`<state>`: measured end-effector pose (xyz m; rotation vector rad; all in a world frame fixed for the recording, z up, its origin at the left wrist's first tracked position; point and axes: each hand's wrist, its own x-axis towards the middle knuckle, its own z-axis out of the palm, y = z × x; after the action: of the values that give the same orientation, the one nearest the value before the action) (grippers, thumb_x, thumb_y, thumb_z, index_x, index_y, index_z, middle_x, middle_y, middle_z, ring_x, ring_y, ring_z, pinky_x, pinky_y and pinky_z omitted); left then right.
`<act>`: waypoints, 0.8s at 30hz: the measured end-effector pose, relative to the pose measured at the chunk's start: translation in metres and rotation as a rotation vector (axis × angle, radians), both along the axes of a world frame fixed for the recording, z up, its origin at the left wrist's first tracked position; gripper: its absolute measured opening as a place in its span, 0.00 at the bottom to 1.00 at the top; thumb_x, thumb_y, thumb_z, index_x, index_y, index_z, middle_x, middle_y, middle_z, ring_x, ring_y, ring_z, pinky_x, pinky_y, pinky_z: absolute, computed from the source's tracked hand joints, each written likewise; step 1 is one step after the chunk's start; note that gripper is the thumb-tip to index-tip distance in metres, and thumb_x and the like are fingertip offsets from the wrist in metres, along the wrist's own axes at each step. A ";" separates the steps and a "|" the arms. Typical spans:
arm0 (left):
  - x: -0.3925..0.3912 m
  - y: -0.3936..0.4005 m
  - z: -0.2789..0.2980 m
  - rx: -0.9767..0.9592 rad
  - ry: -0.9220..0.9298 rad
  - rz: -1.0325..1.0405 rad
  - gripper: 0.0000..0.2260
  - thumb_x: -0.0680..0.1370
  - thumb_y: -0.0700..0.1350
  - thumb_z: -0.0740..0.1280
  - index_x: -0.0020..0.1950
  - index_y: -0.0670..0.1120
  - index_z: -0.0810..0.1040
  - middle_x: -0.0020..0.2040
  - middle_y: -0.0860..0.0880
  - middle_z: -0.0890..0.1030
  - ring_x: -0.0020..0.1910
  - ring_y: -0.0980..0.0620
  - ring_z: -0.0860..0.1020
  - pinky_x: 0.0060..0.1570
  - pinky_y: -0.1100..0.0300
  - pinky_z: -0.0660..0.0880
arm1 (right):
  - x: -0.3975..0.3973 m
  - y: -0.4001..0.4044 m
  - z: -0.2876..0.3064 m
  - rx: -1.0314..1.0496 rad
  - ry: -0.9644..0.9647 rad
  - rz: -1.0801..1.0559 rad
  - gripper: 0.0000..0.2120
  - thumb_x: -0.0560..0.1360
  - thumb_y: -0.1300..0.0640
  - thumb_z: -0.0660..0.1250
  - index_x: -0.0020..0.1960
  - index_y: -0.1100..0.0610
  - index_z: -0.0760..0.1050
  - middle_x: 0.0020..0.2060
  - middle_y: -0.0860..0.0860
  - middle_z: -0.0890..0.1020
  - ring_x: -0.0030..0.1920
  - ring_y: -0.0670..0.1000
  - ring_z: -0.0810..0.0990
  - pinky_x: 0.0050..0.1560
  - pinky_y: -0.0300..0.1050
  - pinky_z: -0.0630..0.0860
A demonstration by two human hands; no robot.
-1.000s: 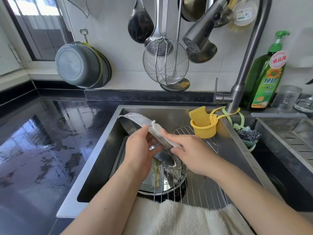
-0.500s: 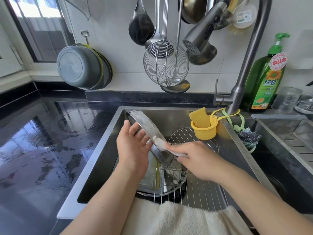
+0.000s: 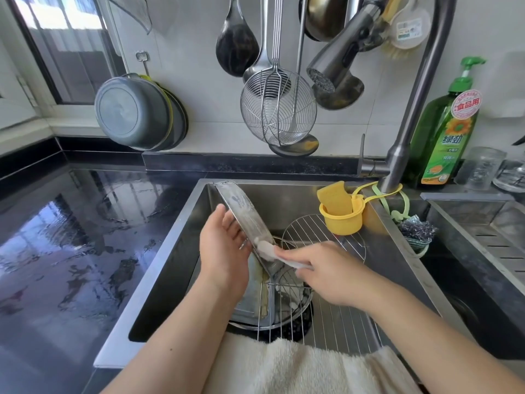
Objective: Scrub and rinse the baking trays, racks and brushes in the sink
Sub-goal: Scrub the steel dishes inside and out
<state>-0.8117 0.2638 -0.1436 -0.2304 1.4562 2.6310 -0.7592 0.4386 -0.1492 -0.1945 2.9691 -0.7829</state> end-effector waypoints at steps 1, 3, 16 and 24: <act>0.000 0.003 -0.002 -0.061 -0.008 -0.032 0.21 0.86 0.54 0.59 0.64 0.40 0.81 0.52 0.44 0.85 0.52 0.45 0.81 0.57 0.49 0.76 | -0.002 -0.005 0.000 -0.006 0.059 0.007 0.29 0.82 0.59 0.63 0.71 0.27 0.66 0.42 0.44 0.78 0.29 0.46 0.71 0.29 0.43 0.68; 0.002 0.011 -0.005 -0.181 -0.044 -0.159 0.22 0.85 0.57 0.60 0.60 0.40 0.82 0.51 0.44 0.84 0.52 0.42 0.80 0.57 0.48 0.75 | -0.011 -0.010 -0.001 -0.033 0.187 0.003 0.30 0.82 0.59 0.64 0.74 0.29 0.63 0.47 0.46 0.79 0.39 0.49 0.77 0.40 0.47 0.76; -0.001 -0.005 0.003 0.136 -0.044 0.054 0.20 0.85 0.54 0.58 0.67 0.42 0.80 0.61 0.42 0.85 0.60 0.46 0.82 0.66 0.43 0.76 | -0.007 0.009 -0.004 0.050 0.017 0.087 0.29 0.83 0.57 0.62 0.72 0.26 0.63 0.45 0.43 0.76 0.34 0.48 0.74 0.36 0.45 0.70; 0.005 0.001 0.003 -0.100 -0.056 -0.023 0.26 0.85 0.61 0.55 0.64 0.42 0.81 0.58 0.40 0.85 0.55 0.42 0.84 0.58 0.44 0.80 | -0.016 0.007 -0.006 0.020 0.084 0.066 0.30 0.84 0.58 0.61 0.73 0.26 0.61 0.42 0.42 0.73 0.37 0.46 0.73 0.41 0.45 0.73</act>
<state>-0.8072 0.2651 -0.1411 -0.2928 1.5647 2.5150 -0.7753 0.4453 -0.1549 -0.3309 3.0299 -0.7555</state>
